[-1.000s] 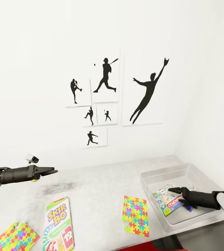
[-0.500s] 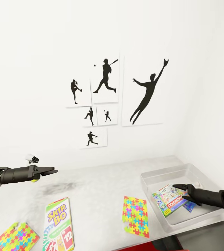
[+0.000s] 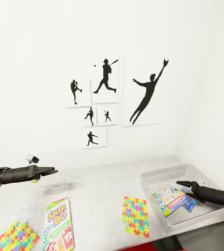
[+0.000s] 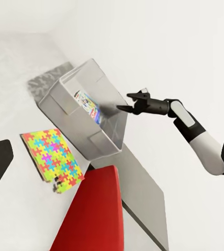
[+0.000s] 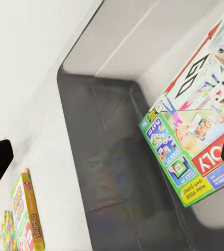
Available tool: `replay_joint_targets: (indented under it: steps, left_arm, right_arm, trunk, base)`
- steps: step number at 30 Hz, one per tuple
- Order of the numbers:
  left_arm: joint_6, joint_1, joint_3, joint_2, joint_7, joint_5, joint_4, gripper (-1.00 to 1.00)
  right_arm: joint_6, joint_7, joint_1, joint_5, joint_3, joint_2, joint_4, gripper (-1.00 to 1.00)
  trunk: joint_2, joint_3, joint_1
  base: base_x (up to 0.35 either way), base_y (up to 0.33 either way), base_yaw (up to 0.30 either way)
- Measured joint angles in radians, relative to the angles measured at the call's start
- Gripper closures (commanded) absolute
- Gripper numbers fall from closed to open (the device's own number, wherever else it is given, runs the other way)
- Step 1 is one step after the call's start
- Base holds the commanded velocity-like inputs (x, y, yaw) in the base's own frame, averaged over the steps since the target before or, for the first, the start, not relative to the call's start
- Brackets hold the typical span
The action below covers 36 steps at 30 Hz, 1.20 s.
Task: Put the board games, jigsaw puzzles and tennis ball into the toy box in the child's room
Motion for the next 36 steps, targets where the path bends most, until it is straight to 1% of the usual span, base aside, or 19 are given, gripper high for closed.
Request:
replay_joint_targets:
  steps: [9,17,22,29,36]
  left_arm:
    - [0.000,0.000,0.000,0.001,0.000,0.000,0.000,-1.00]
    - [0.000,0.000,0.000,0.000,0.000,0.000,0.000,-1.00]
    - [0.000,0.000,0.000,0.001,0.000,0.000,0.000,-1.00]
    - [0.000,0.000,0.000,0.001,0.000,-0.001,0.000,-1.00]
    - [0.000,0.000,0.000,0.001,0.000,-0.001,0.000,-1.00]
  right_arm:
    - [0.000,-0.007,-0.016,0.003,-0.009,-0.013,0.002,-1.00]
    - [0.000,-0.023,-0.081,0.007,-0.010,-0.019,0.022,-1.00]
    - [0.000,-0.066,-0.117,0.007,-0.011,-0.019,0.041,-1.00]
    - [0.000,-0.161,-0.151,0.004,-0.012,-0.019,0.064,-1.00]
    - [0.000,-0.194,-0.157,0.002,-0.013,-0.019,0.071,-1.00]
  trunk:
    - [0.000,0.000,0.000]
    - [0.000,0.000,0.000]
    - [0.000,0.000,0.000]
    - [0.000,0.000,0.000]
    - [0.000,0.000,0.000]
  base:
    - [0.000,0.000,0.000]
    - [0.000,0.000,0.000]
    - [0.000,0.000,0.000]
    - [0.000,0.000,0.000]
    - [0.000,0.000,0.000]
